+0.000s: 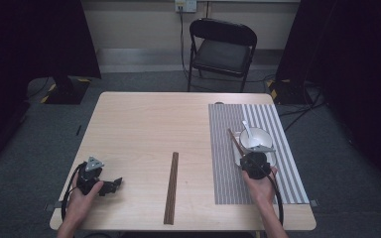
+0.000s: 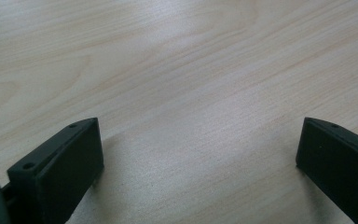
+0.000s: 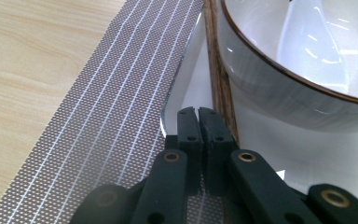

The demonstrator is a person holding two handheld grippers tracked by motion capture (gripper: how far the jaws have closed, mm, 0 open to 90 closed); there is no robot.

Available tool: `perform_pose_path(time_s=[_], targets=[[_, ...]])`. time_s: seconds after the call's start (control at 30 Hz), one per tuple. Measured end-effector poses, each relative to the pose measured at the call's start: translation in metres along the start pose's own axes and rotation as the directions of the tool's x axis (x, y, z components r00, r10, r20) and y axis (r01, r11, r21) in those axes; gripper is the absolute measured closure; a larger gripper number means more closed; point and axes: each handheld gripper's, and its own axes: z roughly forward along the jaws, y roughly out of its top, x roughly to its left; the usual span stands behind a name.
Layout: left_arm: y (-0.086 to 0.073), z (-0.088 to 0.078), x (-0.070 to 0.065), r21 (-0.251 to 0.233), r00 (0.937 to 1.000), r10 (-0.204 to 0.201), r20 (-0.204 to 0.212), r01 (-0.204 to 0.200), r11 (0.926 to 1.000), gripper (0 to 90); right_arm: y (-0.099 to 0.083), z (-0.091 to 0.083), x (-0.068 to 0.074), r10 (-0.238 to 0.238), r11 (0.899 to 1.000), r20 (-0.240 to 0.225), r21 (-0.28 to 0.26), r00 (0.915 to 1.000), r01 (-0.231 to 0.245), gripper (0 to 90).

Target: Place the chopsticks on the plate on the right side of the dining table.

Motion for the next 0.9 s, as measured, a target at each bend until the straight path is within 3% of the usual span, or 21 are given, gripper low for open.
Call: perform_pose_path(time_s=[0.53, 0.9], targets=[[0.0, 0.0, 0.0, 0.0, 1.0, 0.0, 0.0, 0.0, 1.0, 0.0, -0.001, -0.001, -0.005, 0.006, 1.0, -0.003, -0.003, 1.0, -0.006, 88.0], [0.0, 0.0, 0.0, 0.0, 1.0, 0.0, 0.0, 0.0, 1.0, 0.0, -0.008, -0.026, -0.011, 0.025, 0.999, -0.034, -0.026, 0.9991, -0.026, 88.8]])
